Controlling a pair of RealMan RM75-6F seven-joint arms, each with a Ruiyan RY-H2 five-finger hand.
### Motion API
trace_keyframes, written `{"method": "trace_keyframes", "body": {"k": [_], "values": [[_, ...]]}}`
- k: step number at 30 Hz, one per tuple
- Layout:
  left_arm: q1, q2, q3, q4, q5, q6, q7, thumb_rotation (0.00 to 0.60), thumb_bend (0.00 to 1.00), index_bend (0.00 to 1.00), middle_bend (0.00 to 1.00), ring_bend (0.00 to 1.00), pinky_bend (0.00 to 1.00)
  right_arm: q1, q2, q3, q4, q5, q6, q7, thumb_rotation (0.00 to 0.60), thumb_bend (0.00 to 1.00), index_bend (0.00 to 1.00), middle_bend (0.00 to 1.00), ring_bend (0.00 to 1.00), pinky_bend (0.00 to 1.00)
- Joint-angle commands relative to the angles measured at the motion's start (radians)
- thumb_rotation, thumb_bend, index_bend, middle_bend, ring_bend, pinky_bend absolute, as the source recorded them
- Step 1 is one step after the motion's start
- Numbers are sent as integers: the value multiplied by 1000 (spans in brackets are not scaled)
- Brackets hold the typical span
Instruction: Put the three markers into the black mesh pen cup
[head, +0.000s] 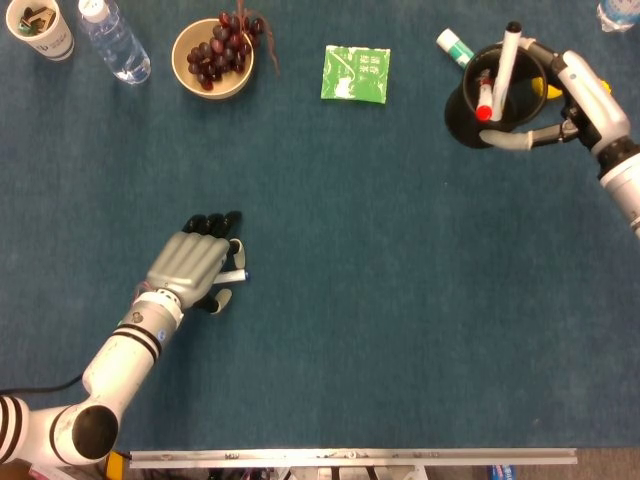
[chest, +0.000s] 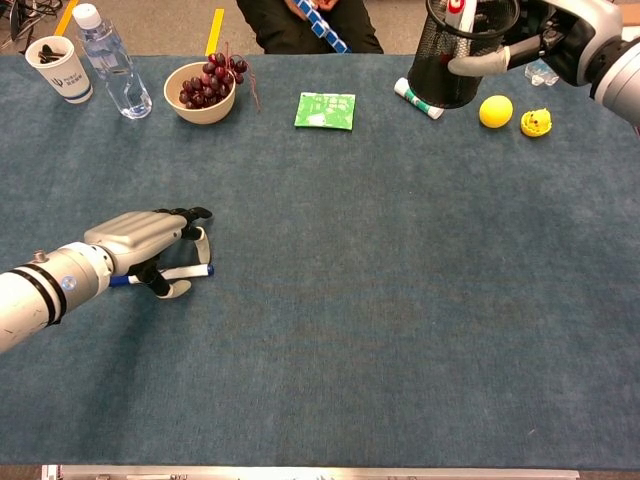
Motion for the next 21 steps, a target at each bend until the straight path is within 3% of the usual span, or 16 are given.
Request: {"method": "trace_keyframes", "body": {"k": [1, 21], "values": [[4, -6, -1, 9, 8, 6, -2, 600, 352, 414, 3, 0, 54, 1, -2, -1, 3, 0, 0, 1, 600, 363, 546, 451, 343, 294], [20, -19, -1, 40, 30, -7, -24, 600, 352, 442, 22, 0, 54, 2, -3, 0, -10, 15, -5, -20, 600, 362, 549, 451, 343, 294]]}}
